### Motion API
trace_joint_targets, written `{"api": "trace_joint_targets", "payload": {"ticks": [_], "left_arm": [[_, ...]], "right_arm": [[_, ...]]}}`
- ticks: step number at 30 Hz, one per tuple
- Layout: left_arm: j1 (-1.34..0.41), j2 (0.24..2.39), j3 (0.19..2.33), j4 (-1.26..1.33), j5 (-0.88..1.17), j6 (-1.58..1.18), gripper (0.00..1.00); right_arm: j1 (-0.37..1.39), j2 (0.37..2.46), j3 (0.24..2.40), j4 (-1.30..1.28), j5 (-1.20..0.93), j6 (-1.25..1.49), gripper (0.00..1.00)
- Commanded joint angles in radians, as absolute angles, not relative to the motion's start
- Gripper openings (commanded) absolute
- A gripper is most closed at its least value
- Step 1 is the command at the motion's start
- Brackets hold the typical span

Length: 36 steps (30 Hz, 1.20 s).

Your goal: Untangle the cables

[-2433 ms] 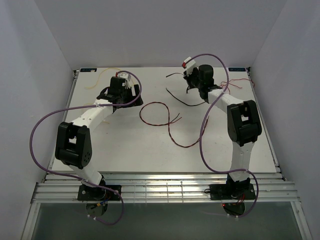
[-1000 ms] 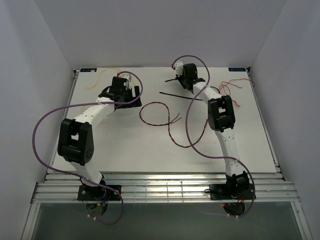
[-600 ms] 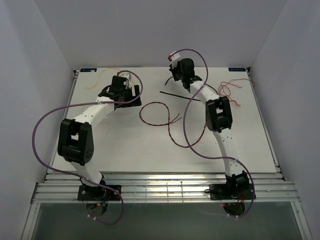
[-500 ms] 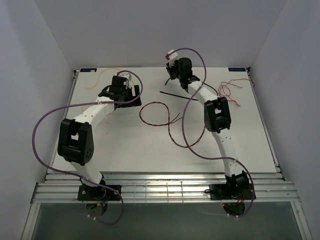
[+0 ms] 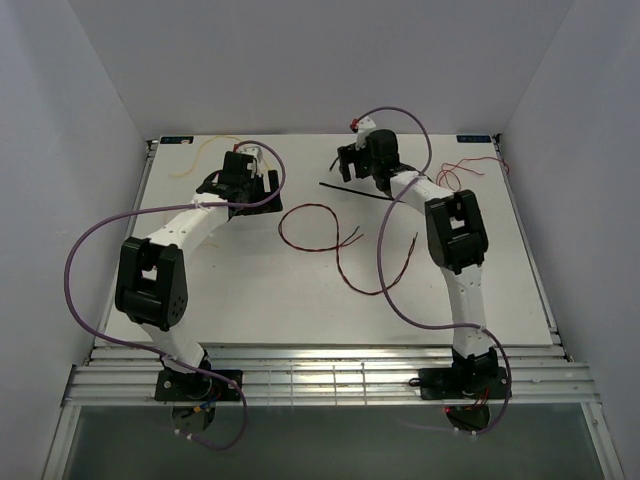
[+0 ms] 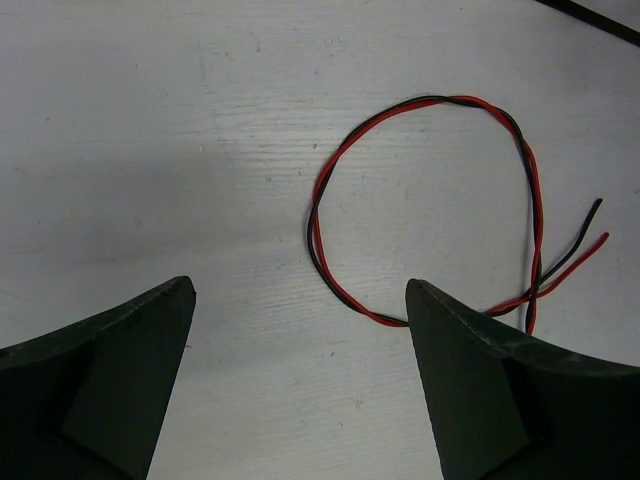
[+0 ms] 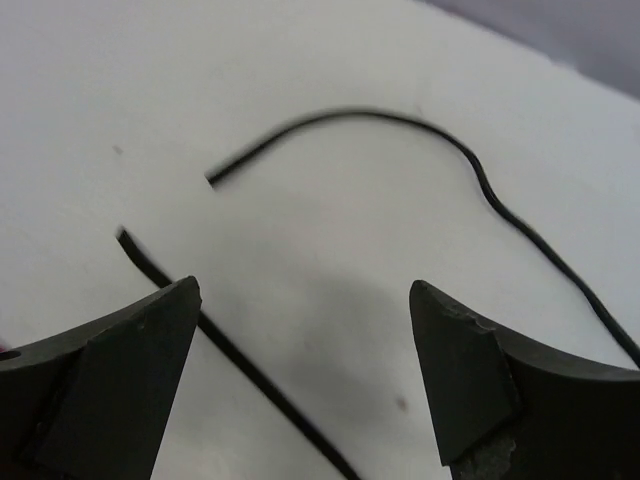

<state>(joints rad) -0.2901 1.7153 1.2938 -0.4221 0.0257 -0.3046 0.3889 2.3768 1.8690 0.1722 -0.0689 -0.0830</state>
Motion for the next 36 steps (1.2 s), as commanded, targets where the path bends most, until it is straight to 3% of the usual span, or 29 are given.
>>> {"api": "trace_joint_targets", "payload": {"ticks": [1, 7, 14, 28, 36], "left_arm": [[-0.290, 1.671, 1.307, -0.407, 0.031, -0.307, 0.98], [-0.290, 1.667, 1.298, -0.403, 0.051, -0.318, 0.98], [-0.293, 1.643, 1.279, -0.387, 0.067, -0.324, 0.98], [-0.291, 1.618, 1.269, -0.391, 0.025, -0.319, 0.98], [-0.291, 1.624, 1.275, -0.397, 0.015, -0.311, 0.98]], "right_arm": [[0.330, 2.071, 1.651, 0.209, 0.029, -0.008, 0.90], [0.273, 1.810, 1.326, 0.029, 0.247, 0.153, 0.90], [0.161, 1.733, 1.177, -0.086, 0.195, 0.255, 0.90], [0.107, 2.058, 1.446, -0.124, 0.123, 0.274, 0.90], [0.136, 2.227, 1.676, -0.087, -0.084, 0.245, 0.90]]}}
